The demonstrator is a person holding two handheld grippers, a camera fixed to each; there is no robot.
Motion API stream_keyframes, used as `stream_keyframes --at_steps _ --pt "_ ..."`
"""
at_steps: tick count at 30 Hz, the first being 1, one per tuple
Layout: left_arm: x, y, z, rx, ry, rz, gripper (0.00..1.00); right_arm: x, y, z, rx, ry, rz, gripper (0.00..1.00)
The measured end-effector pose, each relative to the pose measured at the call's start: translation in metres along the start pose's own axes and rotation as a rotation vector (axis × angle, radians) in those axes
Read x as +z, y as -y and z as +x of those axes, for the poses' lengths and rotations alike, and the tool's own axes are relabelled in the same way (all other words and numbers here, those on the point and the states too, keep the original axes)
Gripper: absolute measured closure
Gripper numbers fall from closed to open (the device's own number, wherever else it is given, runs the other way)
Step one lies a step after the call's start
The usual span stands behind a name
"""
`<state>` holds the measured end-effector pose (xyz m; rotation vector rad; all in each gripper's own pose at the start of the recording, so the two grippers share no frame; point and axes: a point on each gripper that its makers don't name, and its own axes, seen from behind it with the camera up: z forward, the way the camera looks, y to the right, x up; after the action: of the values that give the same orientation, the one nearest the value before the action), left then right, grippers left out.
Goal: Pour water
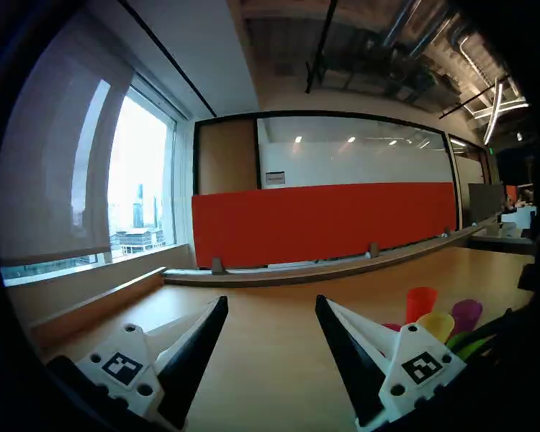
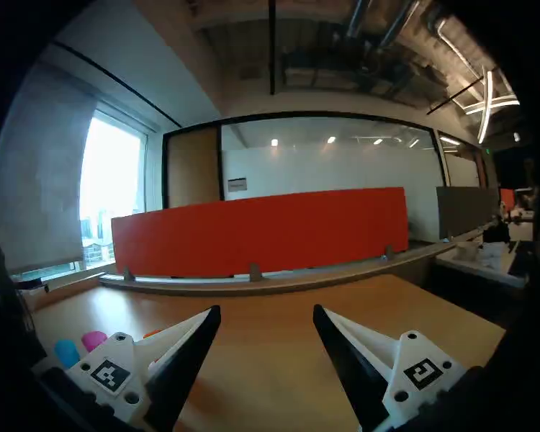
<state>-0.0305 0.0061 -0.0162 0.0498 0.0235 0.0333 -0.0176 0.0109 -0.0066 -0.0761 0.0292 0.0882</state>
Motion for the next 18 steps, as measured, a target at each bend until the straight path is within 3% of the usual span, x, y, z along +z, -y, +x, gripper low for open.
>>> stream_keyframes --at_steps 8,18 --pt "0.002 -0.001 -0.008 -0.023 -0.016 0.013 0.10 -0.003 -0.011 0.010 -0.022 -0.008 -0.038 0.00" --pt "0.000 0.000 -0.023 -0.043 -0.007 0.016 0.10 -0.003 -0.010 0.011 -0.013 -0.011 -0.046 0.00"
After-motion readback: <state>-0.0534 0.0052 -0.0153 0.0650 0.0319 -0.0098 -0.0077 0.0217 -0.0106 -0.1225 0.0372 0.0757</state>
